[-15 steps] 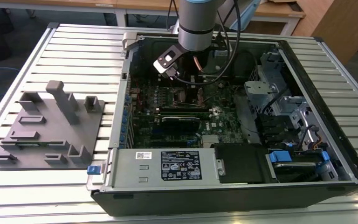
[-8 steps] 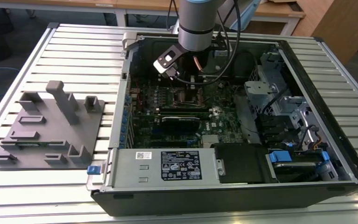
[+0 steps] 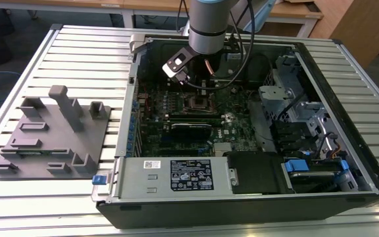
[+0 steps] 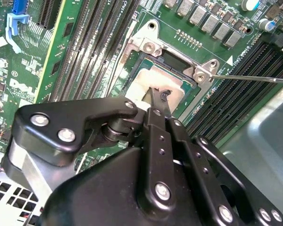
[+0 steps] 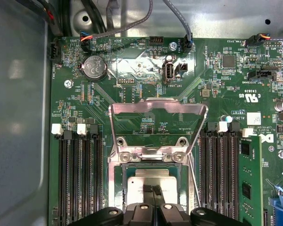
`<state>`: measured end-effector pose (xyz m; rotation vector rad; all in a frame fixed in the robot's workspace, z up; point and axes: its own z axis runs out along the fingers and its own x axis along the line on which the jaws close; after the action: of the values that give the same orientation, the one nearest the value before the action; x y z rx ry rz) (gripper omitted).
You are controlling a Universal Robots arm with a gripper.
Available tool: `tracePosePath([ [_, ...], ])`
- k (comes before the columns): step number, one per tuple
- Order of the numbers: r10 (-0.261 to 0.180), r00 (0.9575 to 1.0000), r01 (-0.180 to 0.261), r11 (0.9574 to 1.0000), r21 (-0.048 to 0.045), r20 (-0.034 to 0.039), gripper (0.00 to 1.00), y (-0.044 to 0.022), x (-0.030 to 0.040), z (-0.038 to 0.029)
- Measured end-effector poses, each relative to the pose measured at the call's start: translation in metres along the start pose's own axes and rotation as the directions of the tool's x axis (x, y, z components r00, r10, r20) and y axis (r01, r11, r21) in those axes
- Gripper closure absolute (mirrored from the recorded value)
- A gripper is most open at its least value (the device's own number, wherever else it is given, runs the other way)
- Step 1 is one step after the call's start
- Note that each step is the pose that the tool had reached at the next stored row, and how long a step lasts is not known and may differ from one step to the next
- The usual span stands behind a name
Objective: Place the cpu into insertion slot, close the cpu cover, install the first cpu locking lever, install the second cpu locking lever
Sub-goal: 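Place the cpu into insertion slot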
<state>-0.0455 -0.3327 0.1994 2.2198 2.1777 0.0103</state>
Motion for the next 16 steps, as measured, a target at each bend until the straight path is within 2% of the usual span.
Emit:
tracePosePath([
  [16, 0.0, 1.0, 0.0, 1.0, 0.0007, 0.0013, 0.89, -0.0015, -0.0002, 0.0009],
])
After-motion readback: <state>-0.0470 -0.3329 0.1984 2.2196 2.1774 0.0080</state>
